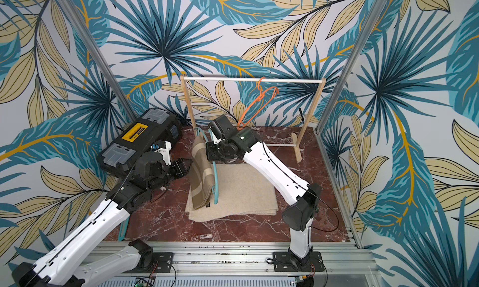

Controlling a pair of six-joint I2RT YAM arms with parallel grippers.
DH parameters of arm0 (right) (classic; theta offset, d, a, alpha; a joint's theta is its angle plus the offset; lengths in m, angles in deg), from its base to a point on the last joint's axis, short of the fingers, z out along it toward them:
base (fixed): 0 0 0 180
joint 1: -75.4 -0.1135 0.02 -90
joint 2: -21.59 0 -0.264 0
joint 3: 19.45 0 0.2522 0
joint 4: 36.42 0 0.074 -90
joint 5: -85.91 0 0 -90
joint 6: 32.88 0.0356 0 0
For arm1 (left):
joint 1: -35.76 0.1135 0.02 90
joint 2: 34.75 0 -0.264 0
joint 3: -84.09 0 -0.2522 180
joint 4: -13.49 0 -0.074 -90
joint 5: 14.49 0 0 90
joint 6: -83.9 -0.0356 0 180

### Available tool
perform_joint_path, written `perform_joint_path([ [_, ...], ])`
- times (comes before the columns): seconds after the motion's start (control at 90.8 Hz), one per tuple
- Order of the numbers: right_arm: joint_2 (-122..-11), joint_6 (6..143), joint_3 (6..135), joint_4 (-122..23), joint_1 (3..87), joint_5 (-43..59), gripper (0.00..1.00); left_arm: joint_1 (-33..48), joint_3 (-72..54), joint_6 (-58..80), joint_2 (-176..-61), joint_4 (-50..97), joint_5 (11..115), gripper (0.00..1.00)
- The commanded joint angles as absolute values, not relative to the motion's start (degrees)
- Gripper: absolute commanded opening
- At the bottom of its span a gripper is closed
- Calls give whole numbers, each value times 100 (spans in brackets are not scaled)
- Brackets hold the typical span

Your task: Hang the scarf on the hanger

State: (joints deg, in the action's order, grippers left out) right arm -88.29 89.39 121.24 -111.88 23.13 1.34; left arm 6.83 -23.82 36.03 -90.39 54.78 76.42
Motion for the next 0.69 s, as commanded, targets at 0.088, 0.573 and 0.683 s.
perform_joint_path([
  [0.088, -9276, 8919, 13170, -12130, 2314, 219, 0, 99, -1877, 3254, -8644, 6085, 8091, 58],
  [0.573, -9094, 8955, 13070, -11924, 2308, 94, 0, -1402, -1211, 3034, -9886, 6116, 9539, 67],
  [0.683, -8968, 8967, 12870, -11797, 2311, 73, 0, -1578, -1209, 3218, -9986, 6127, 9790, 70],
])
